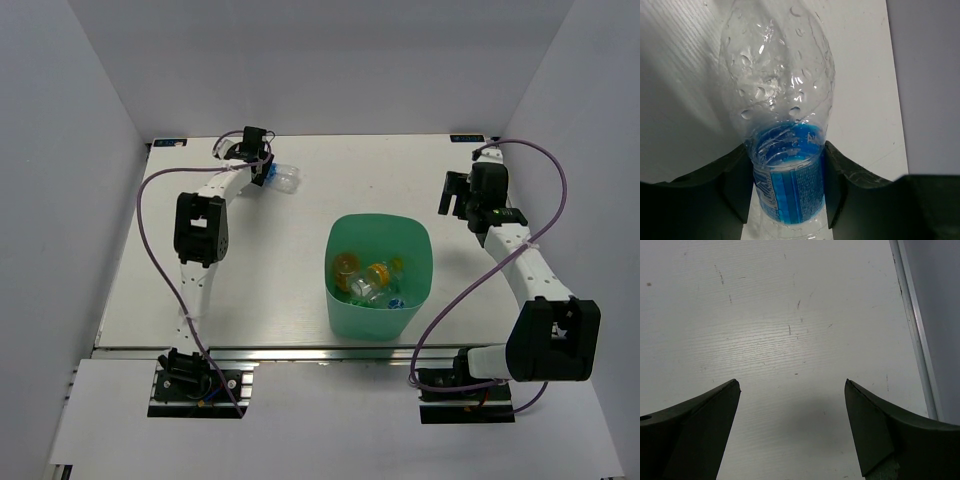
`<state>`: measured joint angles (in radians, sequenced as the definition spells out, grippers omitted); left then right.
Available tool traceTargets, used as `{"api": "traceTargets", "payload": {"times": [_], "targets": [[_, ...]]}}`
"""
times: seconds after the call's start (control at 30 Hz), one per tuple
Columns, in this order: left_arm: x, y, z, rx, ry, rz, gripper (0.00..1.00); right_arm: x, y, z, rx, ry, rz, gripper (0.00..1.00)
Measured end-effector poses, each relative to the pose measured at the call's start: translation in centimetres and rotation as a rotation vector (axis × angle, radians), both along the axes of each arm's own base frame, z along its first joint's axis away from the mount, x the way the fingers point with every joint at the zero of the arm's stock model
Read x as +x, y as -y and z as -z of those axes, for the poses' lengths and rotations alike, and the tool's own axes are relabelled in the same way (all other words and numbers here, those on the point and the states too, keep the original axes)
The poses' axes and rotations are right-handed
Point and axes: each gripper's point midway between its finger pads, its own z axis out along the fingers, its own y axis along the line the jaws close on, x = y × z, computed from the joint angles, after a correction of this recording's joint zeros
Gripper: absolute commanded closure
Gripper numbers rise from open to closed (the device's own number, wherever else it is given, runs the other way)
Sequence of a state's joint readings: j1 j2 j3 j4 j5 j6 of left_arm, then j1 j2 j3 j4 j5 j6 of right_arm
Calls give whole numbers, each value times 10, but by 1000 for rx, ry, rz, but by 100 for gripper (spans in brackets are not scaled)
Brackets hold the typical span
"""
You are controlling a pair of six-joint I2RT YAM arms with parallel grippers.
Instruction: Put the plastic bottles in the bin
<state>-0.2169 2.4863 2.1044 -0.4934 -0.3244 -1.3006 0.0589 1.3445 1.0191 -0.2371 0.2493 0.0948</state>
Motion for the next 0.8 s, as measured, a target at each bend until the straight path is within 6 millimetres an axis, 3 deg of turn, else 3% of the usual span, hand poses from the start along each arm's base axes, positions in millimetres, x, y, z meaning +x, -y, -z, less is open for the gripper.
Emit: {"api": "traceTargets", "payload": {"times": [0.07,0.2,0.27,0.37,0.43,0.53,0.63,0.73,0.8], "targets": [[-5,0,-1,5,-6,22,81,0,0,0,0,0,-1,11],[-26,-3,-6,37,-33,84,88,0,-2,0,6,0,-9,11],[-38,-2,-19,43,-23,131,88,0,-4,0,12,1,-17,11],[-53,7,-65,48,63,233,87,0,-6,-4,22,9,-30,11],[-59,20,-119,64,172,325,85,-1,-8,-8,31,22,-38,11],[-76,60,-213,62,396,519,85,-2,-12,-15,47,41,-55,11],[-121,119,-295,49,610,768,85,-3,-17,-18,70,51,-68,11],[-188,191,-343,43,761,1021,84,-3,-21,-18,94,53,-74,11],[-232,233,-354,38,817,1184,83,-3,-23,-19,106,55,-78,11]]}}
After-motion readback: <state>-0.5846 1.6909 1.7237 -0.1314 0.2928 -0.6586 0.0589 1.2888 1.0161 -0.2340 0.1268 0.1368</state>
